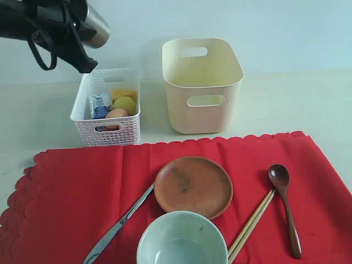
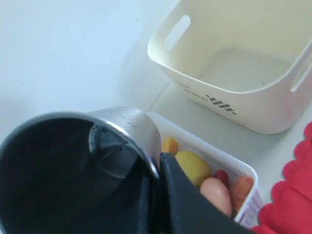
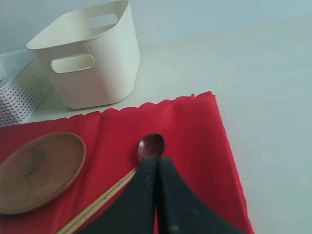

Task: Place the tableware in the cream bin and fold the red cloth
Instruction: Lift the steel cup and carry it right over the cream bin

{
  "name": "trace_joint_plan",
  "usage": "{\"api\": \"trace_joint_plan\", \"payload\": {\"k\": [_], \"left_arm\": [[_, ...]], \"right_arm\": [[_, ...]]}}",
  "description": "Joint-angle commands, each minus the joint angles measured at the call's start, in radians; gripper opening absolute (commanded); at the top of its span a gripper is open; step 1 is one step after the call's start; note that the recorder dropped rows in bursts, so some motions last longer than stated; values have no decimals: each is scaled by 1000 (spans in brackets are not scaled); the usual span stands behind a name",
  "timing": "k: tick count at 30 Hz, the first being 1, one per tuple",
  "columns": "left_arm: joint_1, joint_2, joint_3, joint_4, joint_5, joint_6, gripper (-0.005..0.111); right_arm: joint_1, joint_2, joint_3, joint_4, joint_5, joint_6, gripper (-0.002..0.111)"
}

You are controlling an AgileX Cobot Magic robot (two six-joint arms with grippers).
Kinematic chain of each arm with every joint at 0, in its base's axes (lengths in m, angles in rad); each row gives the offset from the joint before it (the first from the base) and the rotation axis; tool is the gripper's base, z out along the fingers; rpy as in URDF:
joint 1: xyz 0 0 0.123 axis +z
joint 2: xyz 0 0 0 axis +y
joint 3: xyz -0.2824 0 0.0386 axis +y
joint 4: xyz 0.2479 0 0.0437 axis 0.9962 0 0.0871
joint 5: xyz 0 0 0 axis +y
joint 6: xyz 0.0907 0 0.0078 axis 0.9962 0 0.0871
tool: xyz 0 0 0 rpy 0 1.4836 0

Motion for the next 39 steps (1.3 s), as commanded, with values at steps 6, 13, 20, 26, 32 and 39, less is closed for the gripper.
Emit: {"api": "trace_joint_plan", "payload": {"k": [6,13,20,26,32,39], "left_arm": [[-5,194,-199,-36,-23,32,0],[-5,313,-334,-399,20,283,0],[-5,382,-426,-825,226,717,0],[-45,415,-437,-930,233,874,0],[-104,475,-457,-920,190,896,0],[-115,548,-499,-920,128,826,0]], "right_arm": [[-5,-5,3,-9,-14,1,0],[-5,-5,3,-9,-14,1,0],[-5,-5,3,-9,-14,1,0],[-5,-5,3,-9,-14,1,0],[-5,-5,3,-9,-14,1,0],[-5,-5,3,-9,-14,1,0]]}}
